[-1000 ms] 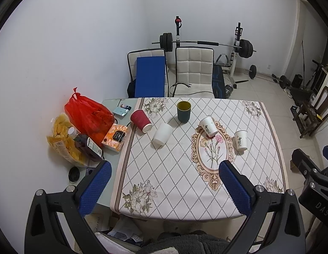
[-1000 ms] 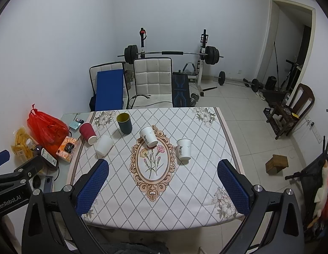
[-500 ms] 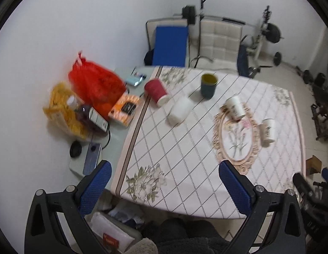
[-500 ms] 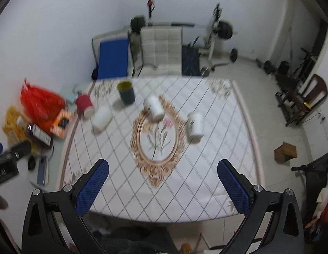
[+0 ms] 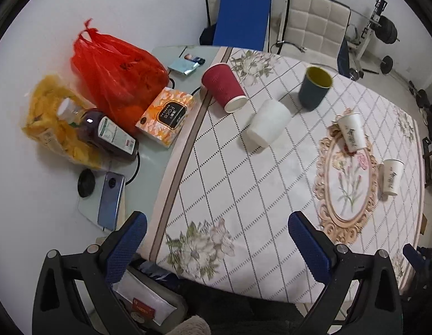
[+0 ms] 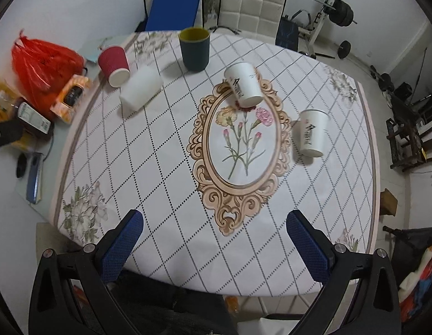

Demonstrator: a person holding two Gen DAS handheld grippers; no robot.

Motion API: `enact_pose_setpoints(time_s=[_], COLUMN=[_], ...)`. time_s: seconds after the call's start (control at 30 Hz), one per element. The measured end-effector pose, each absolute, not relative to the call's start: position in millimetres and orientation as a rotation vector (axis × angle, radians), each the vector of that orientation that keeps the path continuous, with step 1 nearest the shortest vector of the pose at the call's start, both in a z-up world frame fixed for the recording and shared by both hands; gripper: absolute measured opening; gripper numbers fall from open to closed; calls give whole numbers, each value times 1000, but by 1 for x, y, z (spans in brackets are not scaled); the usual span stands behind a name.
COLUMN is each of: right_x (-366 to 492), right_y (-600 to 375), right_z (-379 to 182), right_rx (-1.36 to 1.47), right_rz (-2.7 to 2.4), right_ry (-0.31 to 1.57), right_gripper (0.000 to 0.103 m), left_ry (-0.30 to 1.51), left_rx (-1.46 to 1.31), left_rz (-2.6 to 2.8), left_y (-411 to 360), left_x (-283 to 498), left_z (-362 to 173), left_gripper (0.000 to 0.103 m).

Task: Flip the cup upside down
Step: 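Move the left tool down toward the upright red ribbed paper cup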

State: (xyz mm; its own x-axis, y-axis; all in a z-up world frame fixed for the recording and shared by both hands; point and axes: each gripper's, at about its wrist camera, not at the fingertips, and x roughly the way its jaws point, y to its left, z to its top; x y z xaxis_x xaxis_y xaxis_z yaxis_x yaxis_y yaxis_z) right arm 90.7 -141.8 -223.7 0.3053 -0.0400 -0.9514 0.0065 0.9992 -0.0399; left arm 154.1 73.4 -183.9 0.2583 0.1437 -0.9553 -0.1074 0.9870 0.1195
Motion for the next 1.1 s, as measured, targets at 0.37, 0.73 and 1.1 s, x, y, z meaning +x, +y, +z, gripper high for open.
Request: enact_pose_setpoints(time_s=[0.37,0.73,1.1], right_x=[181,273,326], right_y=[-100,-64,-58], right_z=[-280,-320,-348], right_rx=[-42,-77,-18], right_rz=[-54,-67,-101], right_ry=[1375,1415,1482], right_gripper=[103,103,103], left_ry=[1376,1434,1556], left_rx=[31,23,-305], left_rz=[159,165,108], left_y=[112,142,174], left_x=[256,357,430], left_z=[-234,-280,-331], left_gripper=[103,103,103])
